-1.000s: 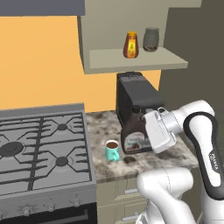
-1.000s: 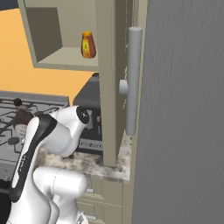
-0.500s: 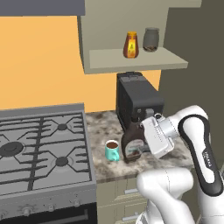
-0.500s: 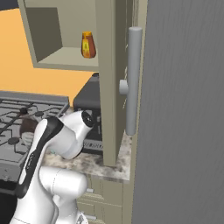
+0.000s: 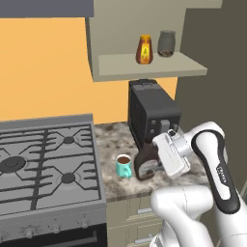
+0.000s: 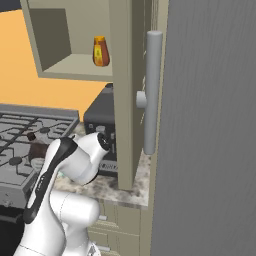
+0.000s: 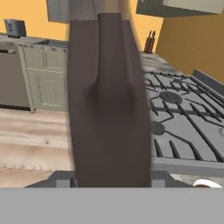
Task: Pick the syrup bottle and honey bottle from the cabinet and place them next to the mug.
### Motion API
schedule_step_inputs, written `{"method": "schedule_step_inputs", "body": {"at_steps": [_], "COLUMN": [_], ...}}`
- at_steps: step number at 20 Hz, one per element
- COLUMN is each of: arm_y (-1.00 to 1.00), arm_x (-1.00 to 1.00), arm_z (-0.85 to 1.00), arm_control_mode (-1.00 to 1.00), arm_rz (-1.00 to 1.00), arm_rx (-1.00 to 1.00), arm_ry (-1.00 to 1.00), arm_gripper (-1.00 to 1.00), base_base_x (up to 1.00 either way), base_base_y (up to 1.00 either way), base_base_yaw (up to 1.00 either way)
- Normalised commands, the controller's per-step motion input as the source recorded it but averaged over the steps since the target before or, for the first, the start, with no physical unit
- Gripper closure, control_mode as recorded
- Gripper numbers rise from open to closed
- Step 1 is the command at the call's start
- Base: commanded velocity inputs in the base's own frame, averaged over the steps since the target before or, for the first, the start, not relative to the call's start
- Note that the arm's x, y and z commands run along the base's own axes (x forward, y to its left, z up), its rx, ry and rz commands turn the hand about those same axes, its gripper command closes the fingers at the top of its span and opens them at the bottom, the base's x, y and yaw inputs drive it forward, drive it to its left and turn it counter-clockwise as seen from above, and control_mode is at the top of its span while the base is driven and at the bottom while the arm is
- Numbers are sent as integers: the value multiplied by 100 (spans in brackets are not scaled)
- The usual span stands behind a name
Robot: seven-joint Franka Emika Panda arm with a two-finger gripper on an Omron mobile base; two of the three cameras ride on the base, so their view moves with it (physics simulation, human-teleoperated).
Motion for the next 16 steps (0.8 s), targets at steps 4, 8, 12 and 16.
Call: {"method": "schedule_step_inputs", "body": {"at_steps": [4,8,12,16], "arm_y": [0,0,1,7], "arm_x": [0,-2,-3,0], "arm_z": [-39,-18,-29,-27], "arm_control_mode": [-100,-100,-100,-100], "arm_rz": [0,0,2,2], "arm_rx": [0,0,1,6], "arm_ry": [-3,0,-1,-8], "arm_gripper": [100,100,100,100], "base_base_x": [0,0,0,0], "base_base_y": [0,0,0,0], "base_base_yaw": [0,0,0,0]}}
